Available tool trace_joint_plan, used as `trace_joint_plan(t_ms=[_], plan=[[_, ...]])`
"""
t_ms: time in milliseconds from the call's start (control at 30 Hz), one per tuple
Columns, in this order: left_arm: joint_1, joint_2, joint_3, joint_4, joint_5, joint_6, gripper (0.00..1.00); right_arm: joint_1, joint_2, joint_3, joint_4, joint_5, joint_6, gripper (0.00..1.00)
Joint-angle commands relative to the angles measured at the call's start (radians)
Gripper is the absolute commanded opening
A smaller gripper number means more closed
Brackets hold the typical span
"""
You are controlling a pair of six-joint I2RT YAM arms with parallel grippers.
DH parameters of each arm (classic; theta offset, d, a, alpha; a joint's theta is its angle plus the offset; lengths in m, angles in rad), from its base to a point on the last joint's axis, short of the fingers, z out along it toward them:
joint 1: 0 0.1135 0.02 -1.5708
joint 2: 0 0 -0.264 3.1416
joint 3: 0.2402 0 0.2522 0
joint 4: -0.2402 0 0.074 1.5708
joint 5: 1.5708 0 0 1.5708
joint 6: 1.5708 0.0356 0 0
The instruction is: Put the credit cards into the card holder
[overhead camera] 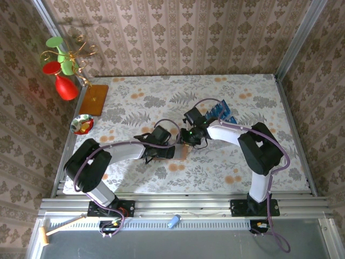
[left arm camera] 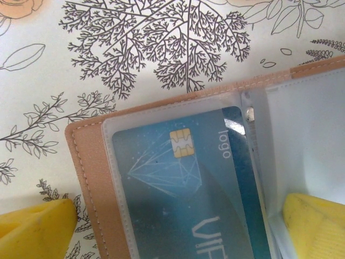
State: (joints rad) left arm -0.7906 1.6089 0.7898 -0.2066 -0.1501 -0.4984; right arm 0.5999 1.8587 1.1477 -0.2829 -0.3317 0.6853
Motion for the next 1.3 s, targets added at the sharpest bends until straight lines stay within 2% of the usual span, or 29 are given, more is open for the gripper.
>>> trace_joint_plan(t_ms=[0,300,767,1267], plan=[[-0.001,0.006,-0.034,-0.038,0.003,-0.005,1.00,0.001,0.020,-0.014,0.037,-0.031,0.029,0.29],[-0.002,0.004,-0.034,-0.032,0.001,-0.005,1.00,0.006,0.064,-0.020,0.057,-0.032,0.042,0.28],[-0.002,0.002,-0.028,-0.033,0.002,0.000,1.00,0.006,0.071,-0.047,0.074,-0.018,0.047,0.44],[-0.002,-0.014,-0.029,-0.030,0.003,-0.001,1.00,0.009,0.060,-0.027,0.136,-0.126,0.075,0.40]])
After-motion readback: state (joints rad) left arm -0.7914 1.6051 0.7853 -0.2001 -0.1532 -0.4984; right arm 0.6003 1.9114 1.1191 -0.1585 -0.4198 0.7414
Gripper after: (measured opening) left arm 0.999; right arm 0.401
